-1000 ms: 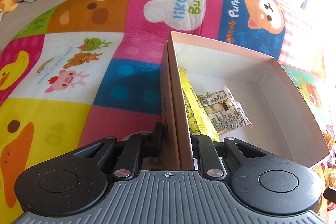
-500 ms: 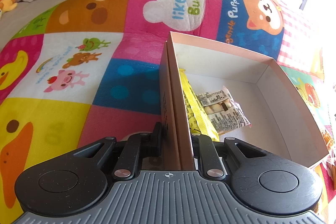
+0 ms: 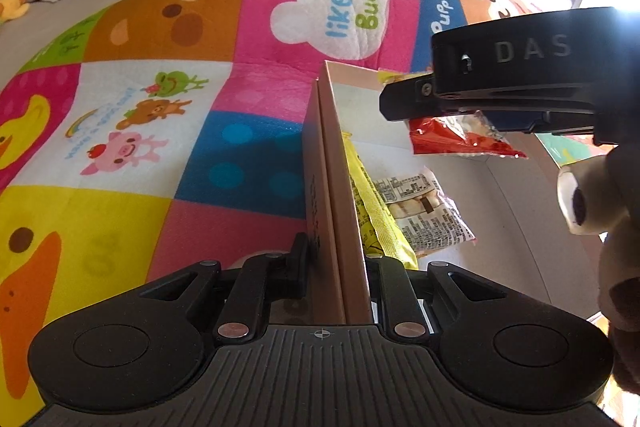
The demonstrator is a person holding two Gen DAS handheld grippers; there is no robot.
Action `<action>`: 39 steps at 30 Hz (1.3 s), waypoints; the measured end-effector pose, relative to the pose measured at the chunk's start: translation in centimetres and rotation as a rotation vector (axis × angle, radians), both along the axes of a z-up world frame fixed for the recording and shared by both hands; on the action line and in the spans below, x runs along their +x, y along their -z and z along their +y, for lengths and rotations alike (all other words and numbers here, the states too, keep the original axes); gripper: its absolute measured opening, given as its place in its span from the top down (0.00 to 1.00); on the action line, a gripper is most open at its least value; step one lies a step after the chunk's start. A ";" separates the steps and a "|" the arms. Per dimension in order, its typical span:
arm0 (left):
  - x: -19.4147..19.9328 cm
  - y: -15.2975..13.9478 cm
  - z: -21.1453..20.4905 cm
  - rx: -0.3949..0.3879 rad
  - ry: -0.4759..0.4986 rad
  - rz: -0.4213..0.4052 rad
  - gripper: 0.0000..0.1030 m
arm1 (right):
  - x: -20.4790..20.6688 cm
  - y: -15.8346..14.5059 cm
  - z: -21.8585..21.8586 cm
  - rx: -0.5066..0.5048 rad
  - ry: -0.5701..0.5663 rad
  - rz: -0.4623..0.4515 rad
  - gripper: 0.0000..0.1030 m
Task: Organize objects
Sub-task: 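Grasp the red-white candy bag with the right gripper, drop it into the box, then grasp the long rice-cracker stick bag with the right gripper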
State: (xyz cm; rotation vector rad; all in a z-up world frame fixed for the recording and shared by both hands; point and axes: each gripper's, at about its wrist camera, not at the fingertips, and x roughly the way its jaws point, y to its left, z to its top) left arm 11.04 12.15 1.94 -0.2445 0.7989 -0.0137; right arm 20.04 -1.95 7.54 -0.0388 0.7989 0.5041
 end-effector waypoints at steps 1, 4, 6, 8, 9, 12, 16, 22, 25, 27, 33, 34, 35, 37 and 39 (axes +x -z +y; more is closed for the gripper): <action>0.0 0.0 0.0 -0.001 0.000 0.000 0.82 | 0.4 0.4 0.1 0.000 0.012 0.020 0.37; 0.0 0.0 0.0 -0.001 -0.001 0.000 0.82 | 0.0 0.7 -0.4 0.005 0.010 0.024 0.35; 0.0 0.0 0.0 -0.002 -0.003 0.000 0.82 | -1.0 0.5 -0.9 -0.004 0.011 0.003 0.34; 0.0 0.0 0.0 -0.007 -0.005 -0.002 0.82 | -2.0 0.0 -1.8 -0.007 0.007 -0.020 0.34; -0.1 0.0 0.0 -0.008 -0.007 -0.003 0.82 | -2.6 -0.3 -2.2 -0.008 0.006 -0.031 0.33; -0.1 0.0 0.0 -0.009 -0.011 -0.001 0.82 | -4.6 -1.1 -4.0 -0.013 0.013 -0.070 0.32; -0.2 0.0 -0.2 0.001 -0.012 0.000 0.82 | -8.8 -1.9 -8.1 0.009 0.060 -0.129 0.28; -0.2 0.0 -0.1 -0.002 -0.024 0.002 0.82 | -15.8 -1.0 -14.3 -0.073 0.149 -0.200 0.21; -0.2 0.0 -0.1 -0.004 -0.026 0.003 0.82 | -18.0 1.0 -16.5 -0.089 0.193 -0.124 0.21; -0.2 0.0 -0.2 0.001 -0.026 0.006 0.83 | -19.1 2.3 -17.2 -0.091 0.201 -0.078 0.21; -0.4 -0.1 -0.3 0.007 -0.023 0.015 0.83 | -19.3 4.6 -16.7 -0.057 0.203 -0.034 0.21; -0.5 -0.1 -0.2 0.005 -0.021 0.015 0.83 | -19.0 4.7 -16.5 -0.061 0.199 -0.038 0.22; -0.5 -0.1 -0.2 0.005 -0.020 0.016 0.83 | -18.5 4.8 -16.2 -0.067 0.198 -0.042 0.22; -0.6 -0.1 -0.3 0.005 -0.021 0.015 0.83 | -17.5 5.0 -15.8 -0.073 0.190 -0.043 0.24; -0.6 -0.1 -0.2 0.005 -0.022 0.016 0.83 | -16.4 5.3 -15.3 -0.075 0.177 -0.030 0.28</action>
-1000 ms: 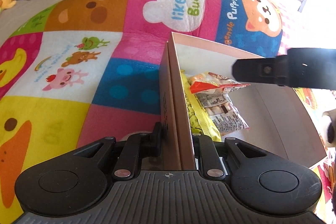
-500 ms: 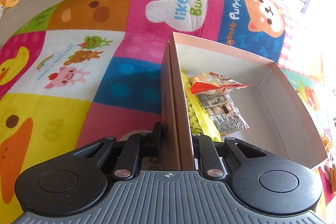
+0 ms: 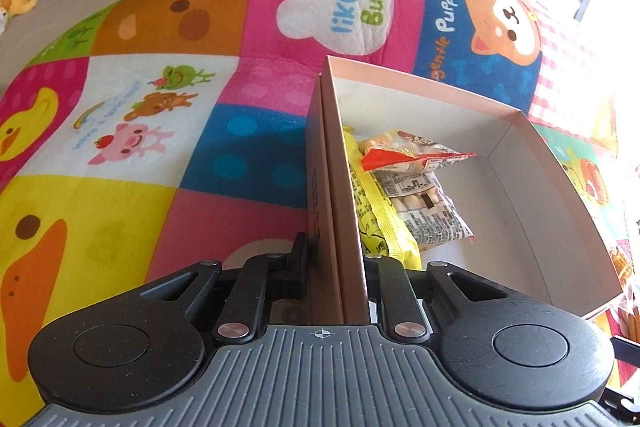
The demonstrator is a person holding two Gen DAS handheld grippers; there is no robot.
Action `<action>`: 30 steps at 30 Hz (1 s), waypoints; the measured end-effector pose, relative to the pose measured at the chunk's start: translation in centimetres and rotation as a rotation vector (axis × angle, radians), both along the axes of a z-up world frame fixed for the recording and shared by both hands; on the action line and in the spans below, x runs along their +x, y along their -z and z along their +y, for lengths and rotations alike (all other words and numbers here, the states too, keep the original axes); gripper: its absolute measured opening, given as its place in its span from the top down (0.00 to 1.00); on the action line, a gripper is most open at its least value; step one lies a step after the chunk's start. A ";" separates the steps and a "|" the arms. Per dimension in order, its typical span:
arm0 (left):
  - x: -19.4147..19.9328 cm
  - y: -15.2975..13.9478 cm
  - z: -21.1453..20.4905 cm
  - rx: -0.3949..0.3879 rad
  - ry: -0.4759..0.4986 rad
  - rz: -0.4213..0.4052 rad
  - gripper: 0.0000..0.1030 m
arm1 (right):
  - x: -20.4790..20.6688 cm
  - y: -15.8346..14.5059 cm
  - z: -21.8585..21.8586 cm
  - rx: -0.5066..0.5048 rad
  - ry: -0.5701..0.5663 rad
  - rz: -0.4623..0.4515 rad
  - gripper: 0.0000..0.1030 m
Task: Organize objects
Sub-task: 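Grasp the long rice-cracker stick bag with the right gripper, then lower the rice-cracker bag into the box and open the right gripper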
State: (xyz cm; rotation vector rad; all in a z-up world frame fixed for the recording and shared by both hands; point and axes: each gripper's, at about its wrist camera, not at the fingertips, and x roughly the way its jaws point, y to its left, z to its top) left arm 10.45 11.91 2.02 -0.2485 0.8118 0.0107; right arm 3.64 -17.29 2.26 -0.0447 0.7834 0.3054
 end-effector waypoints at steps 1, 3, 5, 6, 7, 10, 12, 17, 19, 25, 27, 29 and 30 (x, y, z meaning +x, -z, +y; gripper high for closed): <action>0.0 0.0 0.0 0.000 0.000 0.000 0.83 | 0.5 0.2 0.1 -0.002 -0.002 0.011 0.33; 0.0 0.0 0.0 0.000 0.001 0.000 0.83 | 1.5 0.8 0.2 -0.011 0.000 0.043 0.45; -0.1 0.0 0.0 0.001 0.001 0.000 0.83 | 1.7 1.0 0.2 -0.024 0.000 0.040 0.52; -0.1 0.0 0.0 0.001 0.001 0.000 0.83 | 1.7 1.0 0.2 -0.029 -0.008 0.042 0.58; -0.1 0.0 0.0 0.001 0.000 0.000 0.83 | 1.6 0.9 0.2 -0.036 -0.007 0.041 0.66; -0.1 0.0 -0.1 0.001 0.001 0.000 0.83 | 1.1 0.8 -0.3 -0.039 -0.005 0.052 0.70; -0.1 -0.1 -0.1 0.003 0.003 -0.001 0.83 | 0.5 0.5 -0.7 -0.043 -0.004 0.065 0.71; -0.1 -0.1 -0.2 0.003 0.002 -0.001 0.83 | -1.7 -0.5 -2.0 -0.037 -0.022 0.099 0.72; -0.1 -0.1 -0.2 0.003 0.001 -0.002 0.83 | -2.6 -1.2 -2.1 -0.043 -0.031 0.096 0.72; -0.1 -0.1 -0.2 0.004 0.003 -0.001 0.83 | -5.3 -3.5 -0.8 -0.040 -0.097 0.064 0.72; -0.1 -0.1 -0.2 0.004 0.005 -0.002 0.83 | -6.2 -4.2 -0.1 -0.031 -0.125 0.049 0.72; -0.1 -0.1 -0.1 0.004 0.007 -0.001 0.83 | -6.8 -5.0 0.5 -0.019 -0.147 0.030 0.72; -0.1 -0.1 -0.1 0.003 0.009 0.000 0.83 | -7.0 -5.5 0.8 -0.014 -0.156 0.019 0.72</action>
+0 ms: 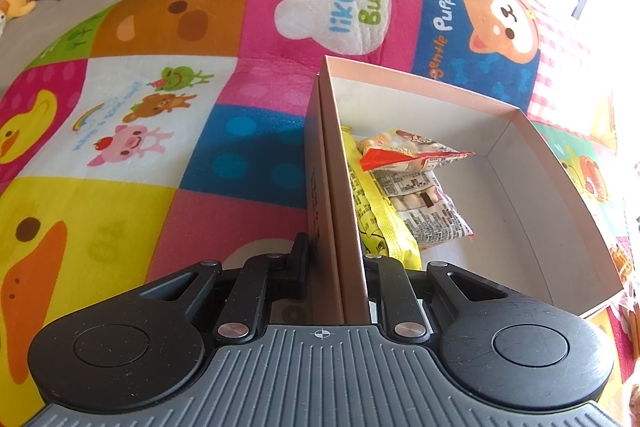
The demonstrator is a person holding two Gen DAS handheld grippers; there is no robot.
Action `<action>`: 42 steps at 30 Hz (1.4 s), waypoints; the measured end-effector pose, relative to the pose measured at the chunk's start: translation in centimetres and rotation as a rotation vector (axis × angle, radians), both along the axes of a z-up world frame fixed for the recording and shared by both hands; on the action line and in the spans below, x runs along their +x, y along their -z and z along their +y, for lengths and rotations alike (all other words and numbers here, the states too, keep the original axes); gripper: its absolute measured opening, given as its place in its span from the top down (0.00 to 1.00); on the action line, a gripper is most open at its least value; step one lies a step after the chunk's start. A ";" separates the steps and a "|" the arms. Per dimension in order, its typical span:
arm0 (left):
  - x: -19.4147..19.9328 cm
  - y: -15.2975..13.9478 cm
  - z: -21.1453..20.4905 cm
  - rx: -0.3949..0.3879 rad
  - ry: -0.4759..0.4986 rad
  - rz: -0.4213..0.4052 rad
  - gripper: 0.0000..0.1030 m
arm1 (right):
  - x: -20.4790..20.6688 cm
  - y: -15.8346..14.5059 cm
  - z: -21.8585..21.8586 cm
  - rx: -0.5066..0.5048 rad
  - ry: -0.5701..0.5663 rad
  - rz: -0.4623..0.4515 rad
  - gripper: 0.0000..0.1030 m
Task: Organize objects
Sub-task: 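Lower the rice-cracker bag into the box and open the right gripper, then move the right gripper over the mat toward the Volcano pack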
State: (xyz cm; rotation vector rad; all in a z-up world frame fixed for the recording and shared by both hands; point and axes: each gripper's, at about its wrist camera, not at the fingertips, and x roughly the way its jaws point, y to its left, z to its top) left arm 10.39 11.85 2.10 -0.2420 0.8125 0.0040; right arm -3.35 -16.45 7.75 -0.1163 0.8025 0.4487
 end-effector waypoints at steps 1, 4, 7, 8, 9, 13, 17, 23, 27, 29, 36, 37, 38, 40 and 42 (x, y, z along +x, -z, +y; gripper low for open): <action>0.0 0.0 0.0 -0.001 0.000 0.000 0.83 | -0.1 -0.5 0.3 0.008 -0.008 -0.013 0.72; 0.0 0.0 0.0 -0.001 0.002 -0.001 0.83 | 0.4 -2.1 1.4 0.031 -0.029 -0.059 0.72; -0.1 0.0 0.1 -0.005 0.005 -0.003 0.82 | 1.9 -3.7 2.7 0.050 -0.048 -0.112 0.72; 0.0 0.0 0.2 -0.007 0.006 -0.003 0.82 | 2.7 -4.1 3.2 0.057 -0.053 -0.127 0.72; 0.0 0.1 0.2 -0.008 0.008 -0.003 0.82 | 3.5 -4.5 3.6 0.065 -0.057 -0.138 0.72; 0.0 0.1 0.2 -0.007 0.015 -0.004 0.82 | 7.6 -5.2 5.4 0.077 -0.045 -0.170 0.72; -0.1 0.1 0.3 -0.012 0.016 -0.008 0.82 | 12.5 -4.2 7.4 0.082 -0.030 -0.135 0.72; -0.1 0.2 0.5 -0.029 0.011 -0.016 0.81 | 18.7 -0.3 10.4 0.111 -0.030 0.023 0.72; -0.1 0.3 0.6 -0.037 0.010 -0.019 0.81 | 20.3 1.9 11.8 0.110 -0.038 0.081 0.72; -0.1 0.3 0.6 -0.039 0.010 -0.018 0.81 | 20.3 2.5 12.1 0.096 -0.040 0.084 0.72; -0.2 0.3 0.7 -0.051 0.002 -0.023 0.81 | 17.8 1.2 10.4 0.085 -0.032 0.007 0.71; -0.2 0.3 0.7 -0.050 0.002 -0.022 0.81 | 17.2 0.8 10.0 0.082 -0.029 -0.014 0.71; -0.2 0.3 0.7 -0.049 0.001 -0.022 0.81 | 16.5 0.3 9.4 0.080 -0.023 -0.042 0.71; -0.3 0.4 0.6 -0.048 0.000 -0.023 0.81 | 15.1 -0.5 8.1 0.076 -0.007 -0.093 0.63; -0.3 0.4 0.6 -0.048 -0.003 -0.022 0.81 | 13.4 -1.0 6.2 0.069 0.028 -0.142 0.56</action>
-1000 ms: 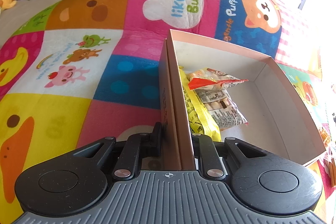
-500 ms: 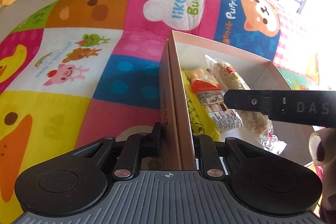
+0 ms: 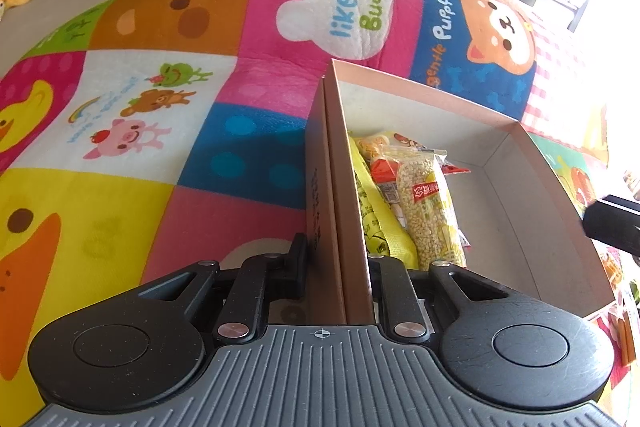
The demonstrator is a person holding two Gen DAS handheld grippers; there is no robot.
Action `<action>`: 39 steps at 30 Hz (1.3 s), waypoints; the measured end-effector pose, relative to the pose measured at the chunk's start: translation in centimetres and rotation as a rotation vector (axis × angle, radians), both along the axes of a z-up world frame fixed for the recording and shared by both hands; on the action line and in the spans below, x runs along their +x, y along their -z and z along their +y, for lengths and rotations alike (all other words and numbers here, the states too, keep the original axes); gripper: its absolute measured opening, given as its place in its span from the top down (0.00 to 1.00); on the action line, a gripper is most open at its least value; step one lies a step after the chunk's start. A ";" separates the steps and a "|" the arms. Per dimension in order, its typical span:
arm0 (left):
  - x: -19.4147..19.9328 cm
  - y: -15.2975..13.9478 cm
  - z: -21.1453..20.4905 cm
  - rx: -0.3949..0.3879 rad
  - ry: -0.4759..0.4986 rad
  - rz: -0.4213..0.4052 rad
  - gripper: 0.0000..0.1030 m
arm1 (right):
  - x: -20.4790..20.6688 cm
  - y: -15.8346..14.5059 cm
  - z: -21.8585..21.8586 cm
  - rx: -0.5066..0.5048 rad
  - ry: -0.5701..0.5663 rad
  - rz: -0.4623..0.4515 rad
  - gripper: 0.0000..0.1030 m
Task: Organize objects
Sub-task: 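Move the right gripper over the mat toward the Volcano pack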
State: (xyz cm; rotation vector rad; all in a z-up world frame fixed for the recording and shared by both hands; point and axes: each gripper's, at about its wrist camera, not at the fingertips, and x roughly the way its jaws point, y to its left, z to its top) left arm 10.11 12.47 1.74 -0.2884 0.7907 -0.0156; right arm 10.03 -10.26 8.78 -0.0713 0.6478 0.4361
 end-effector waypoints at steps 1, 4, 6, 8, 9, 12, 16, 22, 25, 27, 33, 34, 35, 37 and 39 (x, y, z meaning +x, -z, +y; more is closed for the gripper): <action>0.0 0.0 0.0 -0.001 -0.002 0.001 0.81 | -0.8 -0.1 -0.9 -0.006 0.024 -0.014 0.54; 0.1 -0.1 0.0 -0.001 -0.006 0.007 0.81 | -3.2 0.3 -3.9 -0.047 0.113 -0.044 0.52; 0.2 -0.2 -0.1 0.005 -0.011 0.014 0.82 | -4.7 1.0 -6.0 -0.079 0.183 -0.052 0.50; 0.2 -0.2 -0.3 0.016 -0.013 0.017 0.82 | -6.1 2.0 -7.9 -0.123 0.259 -0.064 0.50; 0.2 -0.2 -0.3 0.020 -0.014 0.018 0.82 | -6.7 2.5 -8.8 -0.155 0.300 -0.078 0.48; 0.4 -0.3 -0.4 0.027 -0.019 0.028 0.83 | -7.9 4.3 -11.3 -0.245 0.416 -0.102 0.41; 0.6 -0.4 -0.5 0.035 -0.017 0.040 0.83 | -7.6 6.1 -14.1 -0.233 0.516 -0.047 0.37; 0.6 -0.5 -0.6 0.047 -0.013 0.048 0.84 | -6.7 8.0 -16.2 -0.170 0.606 -0.004 0.32; 0.7 -0.5 -0.8 0.054 -0.017 0.052 0.84 | -6.5 9.1 -16.6 -0.120 0.605 0.043 0.32; 0.7 -0.5 -0.9 0.057 -0.021 0.053 0.84 | -6.8 9.3 -16.6 -0.108 0.604 0.034 0.32; 0.7 -0.5 -0.8 0.048 -0.023 0.053 0.84 | -7.3 9.0 -16.0 -0.058 0.547 0.038 0.32; 0.7 -0.5 -0.7 0.047 -0.023 0.053 0.84 | -7.4 8.9 -15.7 -0.038 0.518 0.045 0.32; 0.7 -0.5 -0.7 0.046 -0.023 0.052 0.84 | -7.5 8.9 -15.3 -0.020 0.481 0.054 0.32; 0.7 -0.5 -0.7 0.046 -0.023 0.051 0.84 | -7.7 8.8 -14.2 -0.013 0.424 0.054 0.32; 0.7 -0.5 -0.6 0.044 -0.021 0.050 0.84 | -7.9 8.7 -13.1 -0.033 0.389 0.039 0.32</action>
